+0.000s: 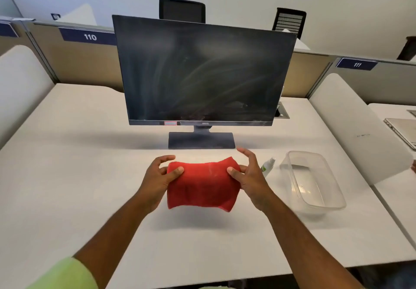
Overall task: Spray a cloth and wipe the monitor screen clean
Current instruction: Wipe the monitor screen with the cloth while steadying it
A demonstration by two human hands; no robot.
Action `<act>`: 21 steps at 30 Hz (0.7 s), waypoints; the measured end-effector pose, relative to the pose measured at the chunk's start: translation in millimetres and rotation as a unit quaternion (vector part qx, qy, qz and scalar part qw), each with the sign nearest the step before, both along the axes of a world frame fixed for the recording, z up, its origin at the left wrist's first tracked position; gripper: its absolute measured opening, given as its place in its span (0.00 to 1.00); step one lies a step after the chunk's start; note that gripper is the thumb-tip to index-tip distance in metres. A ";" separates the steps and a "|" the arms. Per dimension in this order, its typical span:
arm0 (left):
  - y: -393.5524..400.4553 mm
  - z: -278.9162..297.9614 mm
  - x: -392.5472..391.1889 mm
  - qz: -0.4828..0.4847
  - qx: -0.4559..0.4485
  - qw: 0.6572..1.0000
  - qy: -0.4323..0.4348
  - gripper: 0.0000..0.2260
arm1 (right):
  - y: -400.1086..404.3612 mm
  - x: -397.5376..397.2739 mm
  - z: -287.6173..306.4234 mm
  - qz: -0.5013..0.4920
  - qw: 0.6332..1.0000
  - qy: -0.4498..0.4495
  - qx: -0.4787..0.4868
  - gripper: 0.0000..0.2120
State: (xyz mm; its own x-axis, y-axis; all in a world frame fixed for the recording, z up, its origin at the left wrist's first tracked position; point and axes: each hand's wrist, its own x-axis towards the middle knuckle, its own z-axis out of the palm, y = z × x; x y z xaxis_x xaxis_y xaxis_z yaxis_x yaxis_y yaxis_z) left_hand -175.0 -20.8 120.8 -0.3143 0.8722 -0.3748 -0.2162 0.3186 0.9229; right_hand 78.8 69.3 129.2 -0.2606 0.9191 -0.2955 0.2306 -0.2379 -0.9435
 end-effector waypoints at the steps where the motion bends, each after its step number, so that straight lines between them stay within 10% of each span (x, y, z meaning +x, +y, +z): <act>1: 0.6 3.9 -0.1 -0.020 0.012 0.999 0.026 0.28 | -1.4 -0.5 0.7 0.008 1.000 0.007 0.020 0.28; 7: 4.7 22.3 14.4 -0.094 0.026 0.924 0.370 0.31 | -1.4 8.0 10.6 0.127 0.966 -0.155 0.163 0.30; 16: 10.0 54.4 47.1 -0.070 0.218 0.833 0.504 0.12 | 32.0 14.3 27.8 -0.035 0.911 -0.214 0.351 0.18; 21: 20.3 68.1 112.6 -0.087 0.181 0.893 0.403 0.18 | 17.1 -25.0 29.2 -0.180 0.982 0.007 0.048 0.27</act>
State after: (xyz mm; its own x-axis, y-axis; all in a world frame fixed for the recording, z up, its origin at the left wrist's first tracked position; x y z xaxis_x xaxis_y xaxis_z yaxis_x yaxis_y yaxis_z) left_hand -62.4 -0.5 188.9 -0.2022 0.9524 0.2281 0.5885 -0.0680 0.8056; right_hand 53.8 86.4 158.4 0.0835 0.9760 -0.2013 0.1336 -0.2112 -0.9683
